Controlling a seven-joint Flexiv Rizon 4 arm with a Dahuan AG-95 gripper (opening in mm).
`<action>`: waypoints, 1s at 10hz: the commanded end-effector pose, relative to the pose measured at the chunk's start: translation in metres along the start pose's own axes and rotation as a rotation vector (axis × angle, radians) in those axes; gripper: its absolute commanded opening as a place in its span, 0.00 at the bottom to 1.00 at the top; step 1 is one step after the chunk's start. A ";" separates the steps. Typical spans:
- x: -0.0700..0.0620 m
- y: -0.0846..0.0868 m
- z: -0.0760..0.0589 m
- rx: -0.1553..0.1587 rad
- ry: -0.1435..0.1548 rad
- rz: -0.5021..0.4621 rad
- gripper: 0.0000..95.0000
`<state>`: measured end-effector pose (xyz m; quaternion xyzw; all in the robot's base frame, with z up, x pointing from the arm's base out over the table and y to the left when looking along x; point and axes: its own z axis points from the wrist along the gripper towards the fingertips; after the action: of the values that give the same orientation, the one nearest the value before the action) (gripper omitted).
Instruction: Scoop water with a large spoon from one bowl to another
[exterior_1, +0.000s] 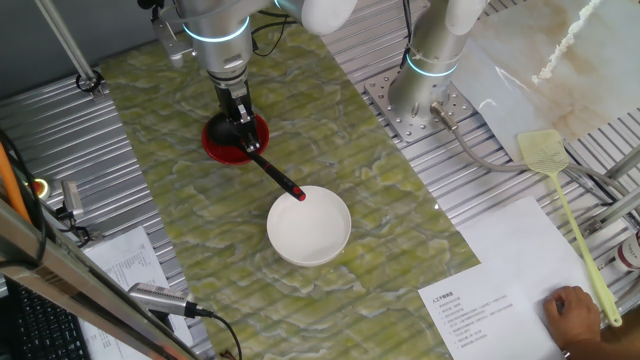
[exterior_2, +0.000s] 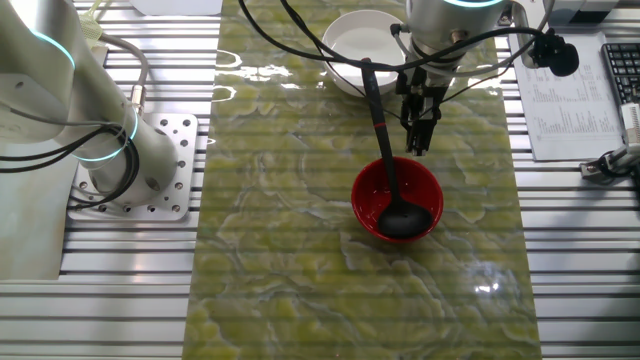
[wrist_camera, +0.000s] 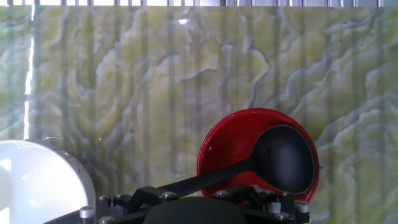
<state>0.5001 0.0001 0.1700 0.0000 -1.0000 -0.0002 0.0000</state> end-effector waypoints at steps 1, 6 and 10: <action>0.000 0.000 0.000 -0.034 -0.042 -0.266 0.00; 0.000 0.000 -0.001 -0.019 -0.031 -0.278 0.00; 0.000 0.000 -0.001 -0.011 -0.027 -0.301 0.00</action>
<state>0.4996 0.0005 0.1709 0.1489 -0.9887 -0.0084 -0.0138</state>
